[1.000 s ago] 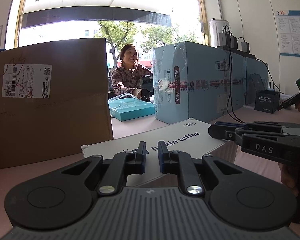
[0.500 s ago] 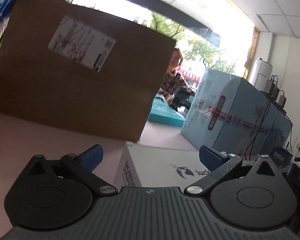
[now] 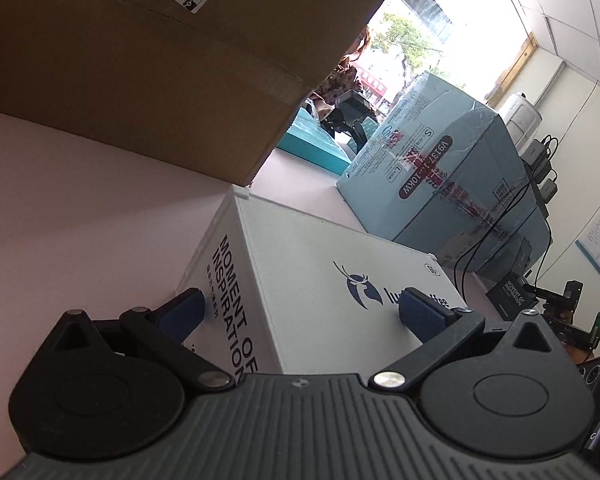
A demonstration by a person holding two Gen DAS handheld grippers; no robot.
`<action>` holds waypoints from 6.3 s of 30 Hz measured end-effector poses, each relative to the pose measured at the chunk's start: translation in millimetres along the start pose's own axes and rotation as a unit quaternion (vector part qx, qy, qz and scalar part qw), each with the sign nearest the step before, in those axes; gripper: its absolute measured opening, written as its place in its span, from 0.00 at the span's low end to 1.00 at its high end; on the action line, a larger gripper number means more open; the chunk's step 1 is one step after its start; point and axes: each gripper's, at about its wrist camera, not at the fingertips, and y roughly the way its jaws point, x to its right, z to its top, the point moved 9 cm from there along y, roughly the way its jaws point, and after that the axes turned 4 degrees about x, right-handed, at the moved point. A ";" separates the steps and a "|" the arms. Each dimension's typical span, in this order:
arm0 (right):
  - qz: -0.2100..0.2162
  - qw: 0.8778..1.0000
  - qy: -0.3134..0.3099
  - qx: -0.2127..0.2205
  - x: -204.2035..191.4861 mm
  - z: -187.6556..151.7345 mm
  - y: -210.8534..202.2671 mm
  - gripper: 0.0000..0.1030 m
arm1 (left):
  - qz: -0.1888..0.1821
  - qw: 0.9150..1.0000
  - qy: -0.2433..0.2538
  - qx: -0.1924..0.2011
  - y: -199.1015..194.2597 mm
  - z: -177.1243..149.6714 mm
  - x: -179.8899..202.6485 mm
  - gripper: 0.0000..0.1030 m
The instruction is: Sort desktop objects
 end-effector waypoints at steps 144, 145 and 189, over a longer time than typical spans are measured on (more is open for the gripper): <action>-0.323 0.926 -0.177 -0.085 136.6 66.1 64.6 1.00 | 0.236 0.952 0.193 -0.022 160.2 -12.2 35.3 1.00; -0.323 0.926 -0.177 -0.085 136.4 66.1 64.6 1.00 | 0.237 0.952 0.193 -0.022 159.8 -12.1 34.8 1.00; -0.323 0.925 -0.180 -0.087 136.5 64.9 65.5 1.00 | 0.238 0.953 0.187 -0.022 165.3 -18.7 41.5 1.00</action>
